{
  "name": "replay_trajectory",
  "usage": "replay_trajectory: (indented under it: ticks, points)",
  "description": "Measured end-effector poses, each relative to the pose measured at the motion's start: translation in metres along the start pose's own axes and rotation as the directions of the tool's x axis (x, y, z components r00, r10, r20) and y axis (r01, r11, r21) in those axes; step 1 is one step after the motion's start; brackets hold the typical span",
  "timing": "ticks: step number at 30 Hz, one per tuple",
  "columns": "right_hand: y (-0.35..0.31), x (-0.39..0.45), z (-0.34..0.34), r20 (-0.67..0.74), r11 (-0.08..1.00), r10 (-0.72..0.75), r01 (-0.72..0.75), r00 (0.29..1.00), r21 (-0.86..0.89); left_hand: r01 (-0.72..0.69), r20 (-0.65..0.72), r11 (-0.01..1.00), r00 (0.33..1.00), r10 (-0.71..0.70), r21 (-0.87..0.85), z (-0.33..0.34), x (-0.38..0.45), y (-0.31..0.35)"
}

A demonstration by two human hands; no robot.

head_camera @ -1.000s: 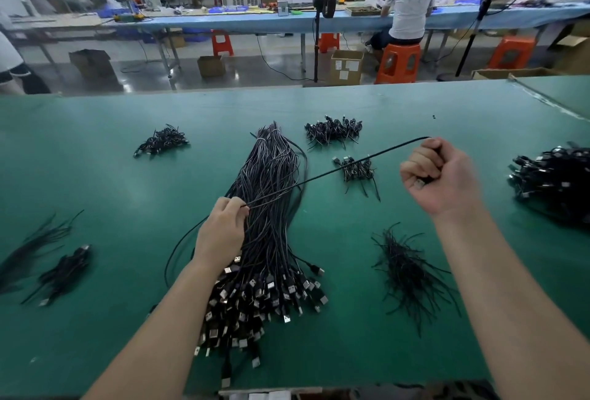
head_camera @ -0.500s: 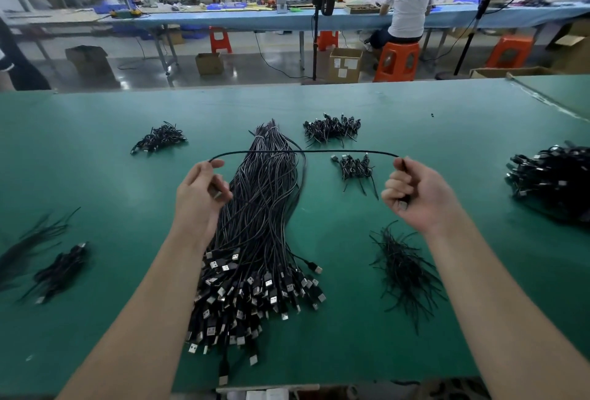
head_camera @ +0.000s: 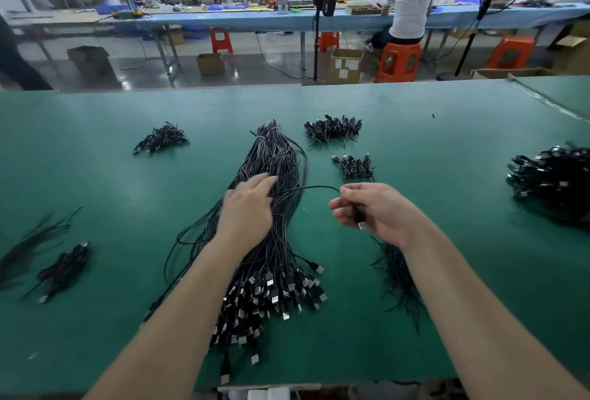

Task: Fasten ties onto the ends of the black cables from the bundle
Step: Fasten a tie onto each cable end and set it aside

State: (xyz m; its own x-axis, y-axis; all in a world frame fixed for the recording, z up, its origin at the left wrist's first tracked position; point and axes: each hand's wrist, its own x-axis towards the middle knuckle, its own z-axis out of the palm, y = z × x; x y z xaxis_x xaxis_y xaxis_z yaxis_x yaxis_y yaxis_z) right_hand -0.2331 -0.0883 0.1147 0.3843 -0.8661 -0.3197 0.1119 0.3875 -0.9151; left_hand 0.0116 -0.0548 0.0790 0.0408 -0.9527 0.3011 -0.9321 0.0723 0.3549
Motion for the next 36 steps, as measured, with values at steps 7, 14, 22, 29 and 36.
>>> replay_trajectory:
  ticks: [7, 14, 22, 29, 36]
  points:
    - [0.004, 0.005, 0.02, 0.098, 0.967, 0.059, -0.082, 0.993, 0.242, -0.348, 0.045, 0.886, 0.925, 0.378, -0.306, -0.003, -0.009, 0.052]
    - [0.017, 0.004, 0.042, 0.184, 0.967, 0.052, -0.095, 0.982, 0.235, -0.361, -0.198, 0.915, 0.925, 0.326, -0.182, 0.008, -0.014, 0.061]
    - [0.048, 0.008, 0.059, 0.189, 0.938, 0.22, -0.261, 0.957, 0.229, 0.206, 0.183, 0.118, 0.967, -0.179, -0.971, -0.006, 0.001, 0.068]
    - [0.055, 0.009, 0.055, 0.141, 0.903, 0.224, -0.26, 0.964, 0.342, 0.345, 0.324, -0.282, 0.939, 0.118, -0.896, -0.011, -0.004, 0.053]
    - [0.034, 0.015, 0.04, 0.075, 0.97, 0.195, -0.203, 0.978, 0.133, 0.542, 0.488, -0.114, 0.816, 0.311, -0.833, -0.002, -0.029, 0.034]
